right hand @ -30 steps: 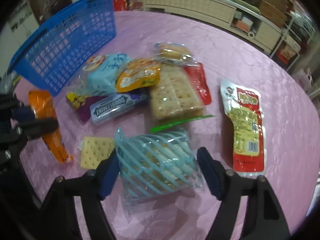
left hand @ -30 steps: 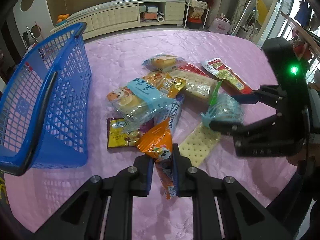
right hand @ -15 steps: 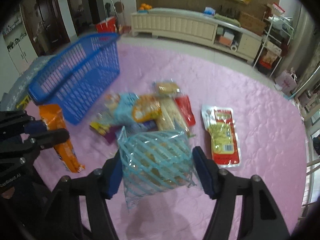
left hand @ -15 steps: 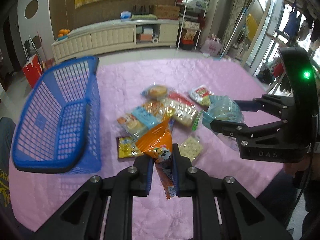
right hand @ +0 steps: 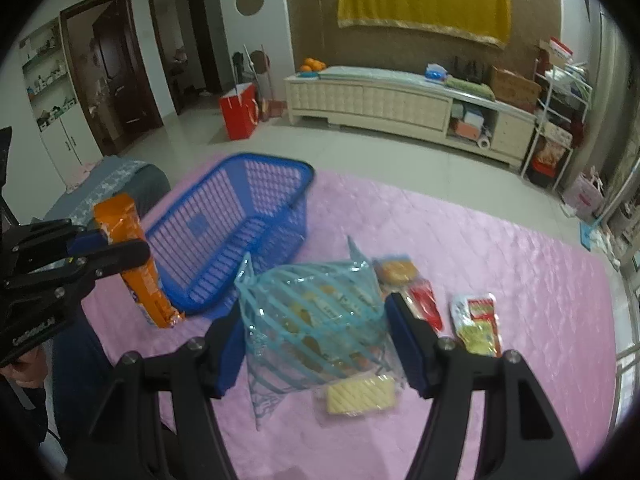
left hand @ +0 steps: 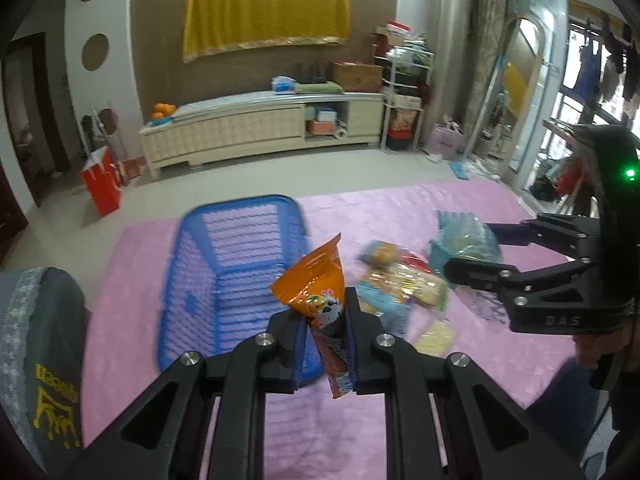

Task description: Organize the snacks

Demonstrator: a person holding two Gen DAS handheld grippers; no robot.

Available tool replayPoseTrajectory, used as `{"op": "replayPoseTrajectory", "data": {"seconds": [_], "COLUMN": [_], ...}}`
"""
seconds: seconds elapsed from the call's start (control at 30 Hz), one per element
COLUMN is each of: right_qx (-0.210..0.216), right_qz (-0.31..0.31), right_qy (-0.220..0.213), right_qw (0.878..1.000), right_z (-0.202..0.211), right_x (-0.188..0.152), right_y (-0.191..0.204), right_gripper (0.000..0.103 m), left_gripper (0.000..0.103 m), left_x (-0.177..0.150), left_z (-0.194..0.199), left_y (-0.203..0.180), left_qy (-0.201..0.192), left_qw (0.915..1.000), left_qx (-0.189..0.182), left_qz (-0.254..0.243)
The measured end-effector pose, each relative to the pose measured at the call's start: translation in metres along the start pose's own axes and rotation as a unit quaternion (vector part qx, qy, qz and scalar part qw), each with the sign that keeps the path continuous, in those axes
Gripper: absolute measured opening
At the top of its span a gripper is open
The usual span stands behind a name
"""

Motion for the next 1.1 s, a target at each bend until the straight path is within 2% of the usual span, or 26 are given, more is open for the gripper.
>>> {"op": "replayPoseTrajectory", "data": {"seconds": [0.23, 0.37, 0.63, 0.8, 1.0, 1.1], "right_qx": [0.013, 0.026, 0.023, 0.027, 0.01, 0.007], "right_qz": [0.029, 0.034, 0.052, 0.065, 0.09, 0.098], "right_qy": [0.007, 0.02, 0.038, 0.053, 0.06, 0.061], "right_qw": [0.999, 0.999, 0.998, 0.996, 0.994, 0.993], "right_z": [-0.023, -0.043, -0.072, -0.089, -0.106, -0.108], "right_x": [0.017, 0.024, 0.03, 0.032, 0.029, 0.026], "right_y": [0.046, 0.065, 0.087, 0.1, 0.107, 0.107], "right_gripper": [0.07, 0.07, 0.07, 0.07, 0.071, 0.074], "left_gripper": [0.015, 0.015, 0.015, 0.015, 0.015, 0.015], "left_x": [-0.002, -0.006, -0.014, -0.02, -0.025, -0.028], "left_z": [0.002, -0.001, -0.019, -0.031, -0.039, -0.04], "left_y": [0.052, 0.073, 0.112, 0.124, 0.125, 0.128], "left_qy": [-0.001, 0.001, 0.006, 0.011, 0.015, 0.017], "left_qw": [0.9995, 0.9993, 0.998, 0.9974, 0.9972, 0.997], "left_qx": [0.028, 0.032, 0.025, 0.015, 0.019, 0.018], "left_qz": [0.016, 0.021, 0.058, 0.07, 0.07, 0.073]}}
Point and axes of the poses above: each gripper's, at about its wrist camera, not at the fingertips, and z roughly against the way its jaws point, y to its left, x to its top, the point moved 2 cm from there along -z, roughly the way its jaws point
